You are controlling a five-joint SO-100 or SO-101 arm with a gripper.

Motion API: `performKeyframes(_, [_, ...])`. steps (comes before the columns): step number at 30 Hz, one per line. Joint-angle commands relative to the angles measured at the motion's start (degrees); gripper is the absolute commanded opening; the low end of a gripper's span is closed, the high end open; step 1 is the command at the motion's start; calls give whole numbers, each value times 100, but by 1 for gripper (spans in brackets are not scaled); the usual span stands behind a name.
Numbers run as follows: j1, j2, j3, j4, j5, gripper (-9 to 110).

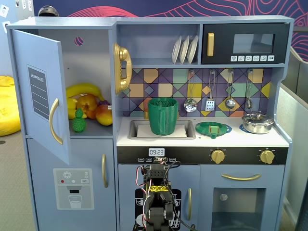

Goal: Pick up the green pineapple from the left cabinet and place it in the green recipient

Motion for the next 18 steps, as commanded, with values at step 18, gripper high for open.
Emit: performKeyframes(18, [-439, -35, -9, 1063, -149, 0])
